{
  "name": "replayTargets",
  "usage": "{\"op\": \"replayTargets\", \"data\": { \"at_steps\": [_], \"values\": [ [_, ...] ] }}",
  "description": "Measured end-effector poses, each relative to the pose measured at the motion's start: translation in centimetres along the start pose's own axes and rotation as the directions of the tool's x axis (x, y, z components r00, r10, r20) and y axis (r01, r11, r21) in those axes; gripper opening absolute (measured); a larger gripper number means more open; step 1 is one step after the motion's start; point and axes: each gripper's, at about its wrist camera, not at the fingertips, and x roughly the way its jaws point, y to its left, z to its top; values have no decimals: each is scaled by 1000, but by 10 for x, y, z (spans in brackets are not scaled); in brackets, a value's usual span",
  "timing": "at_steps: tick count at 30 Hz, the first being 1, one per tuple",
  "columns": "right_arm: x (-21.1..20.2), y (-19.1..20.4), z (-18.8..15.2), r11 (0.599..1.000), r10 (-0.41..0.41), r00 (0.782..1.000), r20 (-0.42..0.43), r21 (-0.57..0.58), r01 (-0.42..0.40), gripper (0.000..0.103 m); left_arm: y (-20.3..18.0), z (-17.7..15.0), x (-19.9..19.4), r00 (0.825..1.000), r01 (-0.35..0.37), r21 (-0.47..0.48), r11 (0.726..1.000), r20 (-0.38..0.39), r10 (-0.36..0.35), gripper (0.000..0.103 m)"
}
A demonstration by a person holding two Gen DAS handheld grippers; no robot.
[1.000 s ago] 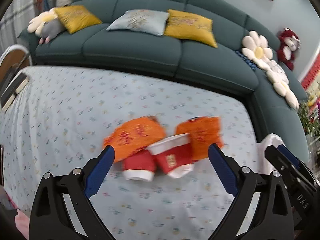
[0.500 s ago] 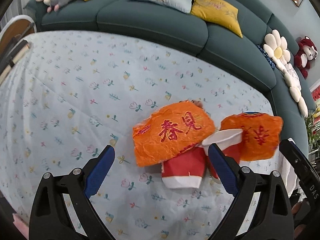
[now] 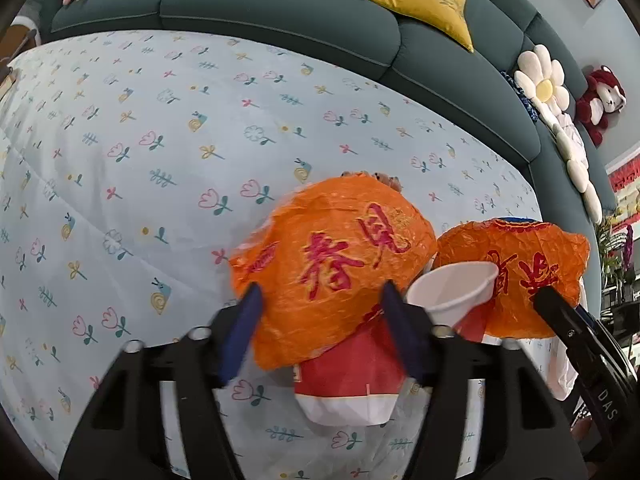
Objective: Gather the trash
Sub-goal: 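Grasp an orange printed bag with the left tool while the right tool grasps the other orange bag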
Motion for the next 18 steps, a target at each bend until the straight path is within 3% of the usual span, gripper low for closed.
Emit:
{"op": "replayTargets", "data": {
  "at_steps": [1, 2, 4, 5, 15, 17, 18],
  "values": [
    [-1, 0, -1, 1000, 4, 1000, 1, -2, -4, 24, -1, 0, 0, 1000, 2, 5, 1000, 0, -2, 32],
    [-2, 0, -1, 1000, 9, 1000, 0, -6, -9, 18, -4, -1, -1, 1000, 3, 11, 1000, 1, -3, 27],
    [-6, 2, -1, 1000, 13, 1000, 6, -14, -12, 17, -9, -1, -3, 1000, 2, 19, 1000, 11, -2, 5],
    [-9, 3, -1, 1000, 14, 1000, 11, -20, -14, 17, -11, 0, -4, 1000, -1, 26, 1000, 14, 1, 2],
    [-51, -8, 4, 999, 37, 995, 95, -13, -36, 16, -48, -2, -38, 996, 7, 75, 997, 92, -13, 0],
    [-61, -15, 7, 999, 36, 993, 115, 3, -37, 16, -52, 0, -40, 996, 4, 76, 997, 89, -11, 2],
    [-64, -19, 7, 999, 36, 992, 121, 11, -37, 16, -53, 1, -39, 997, -9, 65, 998, 80, 3, 10]
  ]
}}
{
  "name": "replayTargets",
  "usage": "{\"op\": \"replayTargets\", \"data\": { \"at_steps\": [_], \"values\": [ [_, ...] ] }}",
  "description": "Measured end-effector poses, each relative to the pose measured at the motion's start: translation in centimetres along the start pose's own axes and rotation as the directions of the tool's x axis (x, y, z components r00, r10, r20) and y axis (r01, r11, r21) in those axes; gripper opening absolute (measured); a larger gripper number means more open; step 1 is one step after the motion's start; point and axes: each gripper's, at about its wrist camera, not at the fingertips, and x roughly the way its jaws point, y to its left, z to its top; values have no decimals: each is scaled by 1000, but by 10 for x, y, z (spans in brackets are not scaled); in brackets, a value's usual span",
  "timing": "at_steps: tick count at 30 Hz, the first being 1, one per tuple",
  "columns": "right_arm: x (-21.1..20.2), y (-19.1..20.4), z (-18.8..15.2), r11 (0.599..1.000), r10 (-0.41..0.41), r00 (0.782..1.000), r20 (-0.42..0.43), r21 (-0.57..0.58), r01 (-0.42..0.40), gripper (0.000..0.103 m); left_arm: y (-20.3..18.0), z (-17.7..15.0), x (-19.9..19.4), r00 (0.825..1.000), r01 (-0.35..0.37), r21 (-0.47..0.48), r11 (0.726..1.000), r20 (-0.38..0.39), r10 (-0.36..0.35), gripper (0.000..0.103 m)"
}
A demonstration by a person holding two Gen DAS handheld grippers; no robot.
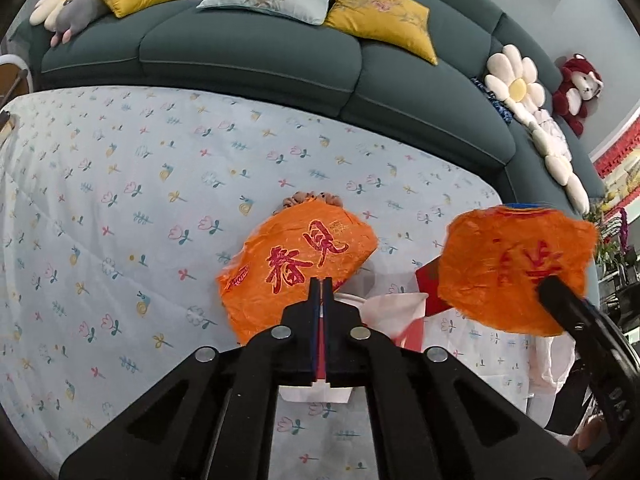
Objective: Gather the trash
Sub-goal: 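Grasp an orange printed bag with the left tool while the right tool grasps the other orange bag, then carry both orange bags over the white bin with both tools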
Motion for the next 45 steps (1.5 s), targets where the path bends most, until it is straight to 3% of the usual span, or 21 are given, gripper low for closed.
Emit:
{"op": "replayTargets", "data": {
  "at_steps": [1, 3, 8, 12, 15, 18, 20, 24, 25, 30, 35, 45],
  "values": [
    [-2, -3, 1, 1000, 0, 1000, 3, 5, 0, 16, 0, 2, 3, 1000, -1, -7, 1000, -14, 1, 36],
    [-7, -9, 3, 1000, 0, 1000, 9, 17, 0, 16, 0, 2, 4, 1000, -24, -1, 1000, 2, 24, 68],
    [-2, -16, 8, 1000, -4, 1000, 9, 26, 4, 16, -9, 13, 26, 994, -104, 129, 986, -3, 105, 82],
    [11, -13, 11, 1000, -4, 1000, -1, 26, 4, 16, -3, 22, 54, 993, -75, 122, 990, -77, 85, 85],
    [24, -12, 12, 1000, -3, 1000, -18, 29, 3, 16, 4, 23, 73, 989, -62, 96, 993, -126, 74, 85],
    [36, -10, 11, 999, -1, 999, -34, 34, 2, 16, 9, 18, 83, 986, -53, 75, 996, -152, 64, 61],
    [40, -10, 9, 999, 4, 999, -42, 33, -2, 16, 10, 15, 82, 988, -59, 69, 996, -140, 68, 51],
    [41, -10, 6, 999, 12, 999, -43, 34, -11, 16, 9, 11, 74, 990, -54, 59, 997, -127, 62, 20],
    [39, -11, 6, 999, 16, 999, -40, 39, -14, 16, 7, 10, 70, 991, -51, 56, 997, -118, 57, 18],
    [19, -17, 12, 998, 27, 1000, -5, 51, -26, 16, -10, 9, 41, 997, -57, 80, 995, -50, 61, 17],
    [-14, -28, 22, 997, 30, 998, 61, 72, -34, 16, -35, 13, 1, 1000, -18, 94, 995, 18, 17, 17],
    [-86, -65, 32, 994, -4, 984, 175, 110, -15, 16, -116, 10, -53, 994, 43, 183, 982, 90, -60, 17]
  ]
}}
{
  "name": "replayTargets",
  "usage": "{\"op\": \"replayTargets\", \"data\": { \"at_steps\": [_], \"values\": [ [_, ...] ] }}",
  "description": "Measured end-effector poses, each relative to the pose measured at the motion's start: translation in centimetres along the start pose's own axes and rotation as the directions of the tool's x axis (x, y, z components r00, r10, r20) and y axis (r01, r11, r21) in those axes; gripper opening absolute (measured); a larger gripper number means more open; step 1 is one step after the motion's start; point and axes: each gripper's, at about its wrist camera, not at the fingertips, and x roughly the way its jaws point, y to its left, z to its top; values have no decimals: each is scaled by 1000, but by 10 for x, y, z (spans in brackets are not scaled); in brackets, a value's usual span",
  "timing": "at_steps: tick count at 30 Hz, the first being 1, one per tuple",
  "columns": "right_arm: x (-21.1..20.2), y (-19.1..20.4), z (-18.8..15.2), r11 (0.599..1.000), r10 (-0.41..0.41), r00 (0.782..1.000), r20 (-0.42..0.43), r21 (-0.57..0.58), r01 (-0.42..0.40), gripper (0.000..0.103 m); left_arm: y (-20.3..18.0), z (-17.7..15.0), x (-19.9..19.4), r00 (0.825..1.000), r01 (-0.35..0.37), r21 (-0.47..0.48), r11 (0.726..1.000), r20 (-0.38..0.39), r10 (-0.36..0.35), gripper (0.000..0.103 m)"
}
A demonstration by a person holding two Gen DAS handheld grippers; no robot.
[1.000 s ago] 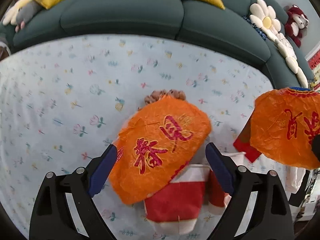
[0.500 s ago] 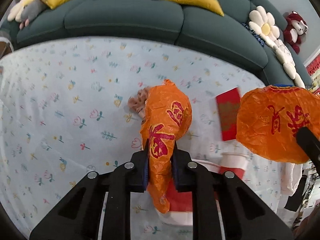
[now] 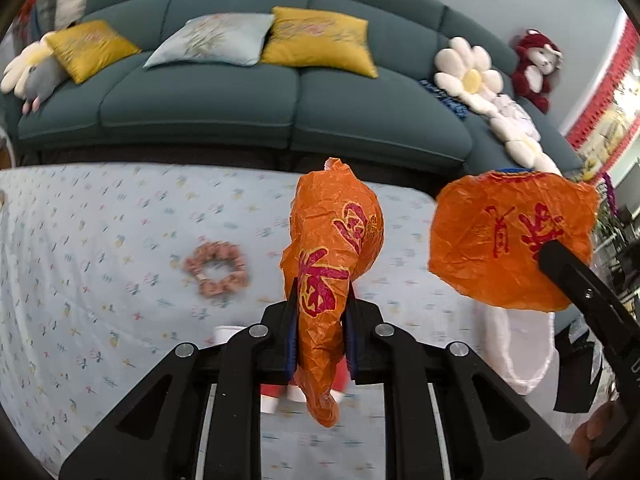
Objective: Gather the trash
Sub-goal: 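Carry both orange bags over the white bin with both tools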
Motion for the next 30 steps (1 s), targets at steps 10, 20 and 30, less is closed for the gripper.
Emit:
{"op": "replayTargets", "data": {
  "at_steps": [10, 20, 30],
  "values": [
    [-59, -54, 10, 997, -50, 995, 86, 62, 45, 16, -95, -2, -24, 997, 70, 120, 990, 25, -73, 17],
    [-102, -120, 7, 984, -122, 984, 133, 143, 103, 16, -184, -16, -29, 992, 116, 241, 964, 15, -123, 17],
    [-129, -178, -6, 965, -187, 972, 140, 211, 155, 16, -251, -33, -21, 988, 150, 325, 934, -19, -153, 17]
  ]
}}
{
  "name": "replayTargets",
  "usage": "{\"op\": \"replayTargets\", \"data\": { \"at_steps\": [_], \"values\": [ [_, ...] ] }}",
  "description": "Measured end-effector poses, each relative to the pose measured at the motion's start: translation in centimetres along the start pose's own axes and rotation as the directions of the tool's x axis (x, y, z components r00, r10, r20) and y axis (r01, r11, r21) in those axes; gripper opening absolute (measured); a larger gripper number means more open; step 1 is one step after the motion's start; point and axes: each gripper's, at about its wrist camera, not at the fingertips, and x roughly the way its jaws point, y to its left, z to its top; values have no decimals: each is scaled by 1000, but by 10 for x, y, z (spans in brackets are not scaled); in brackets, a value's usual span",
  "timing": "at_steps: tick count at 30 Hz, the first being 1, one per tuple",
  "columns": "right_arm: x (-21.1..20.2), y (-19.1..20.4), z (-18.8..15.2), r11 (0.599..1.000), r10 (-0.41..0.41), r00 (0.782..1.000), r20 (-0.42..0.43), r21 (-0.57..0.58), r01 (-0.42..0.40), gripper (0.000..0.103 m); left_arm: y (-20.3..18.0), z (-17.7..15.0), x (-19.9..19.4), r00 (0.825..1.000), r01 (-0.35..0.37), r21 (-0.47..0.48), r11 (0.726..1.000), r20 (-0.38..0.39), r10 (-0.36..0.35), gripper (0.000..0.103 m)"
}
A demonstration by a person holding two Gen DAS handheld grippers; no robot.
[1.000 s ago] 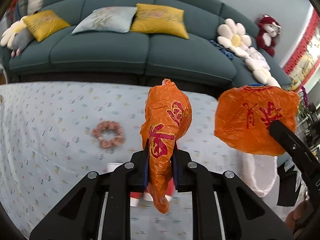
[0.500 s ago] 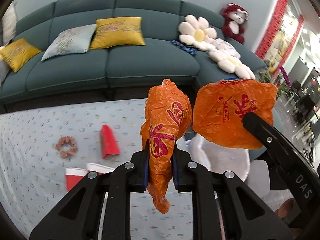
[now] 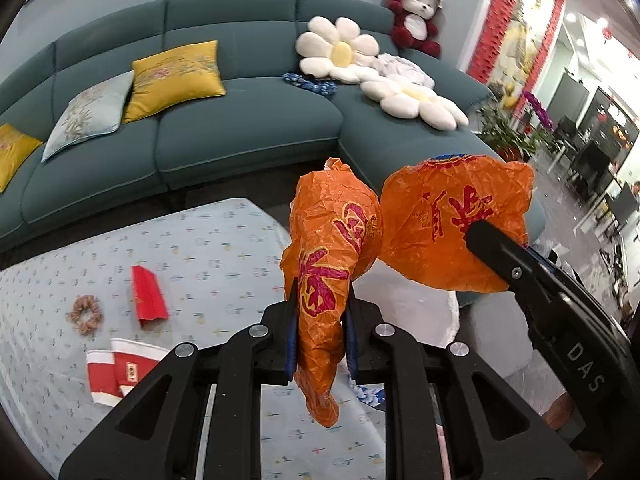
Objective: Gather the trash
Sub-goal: 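Carry both orange bags over the white bin with both tools, then open both tools to drop the orange bags into the bin, then move both tools back over the table toward the red paper cups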
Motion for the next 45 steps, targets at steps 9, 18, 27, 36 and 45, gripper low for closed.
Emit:
{"op": "replayTargets", "data": {
  "at_steps": [9, 18, 27, 36, 45],
  "values": [
    [-5, -45, -4, 998, -42, 999, 0, 55, 42, 16, -43, 0, 20, 999, 27, 56, 998, -30, -25, 17],
    [-7, -64, -11, 995, -55, 998, -3, 81, 55, 16, -62, -3, 32, 998, 33, 83, 996, -47, -29, 18],
    [1, -79, -14, 993, -71, 997, -21, 96, 73, 16, -70, -6, 48, 996, 45, 90, 995, -80, -38, 22],
    [24, -89, -15, 989, -97, 993, -64, 109, 104, 29, -59, -1, 66, 995, 37, 38, 999, -96, -33, 57],
    [28, -88, -14, 989, -103, 993, -61, 104, 108, 41, -45, -2, 65, 996, 36, 3, 999, -86, -36, 62]
  ]
}}
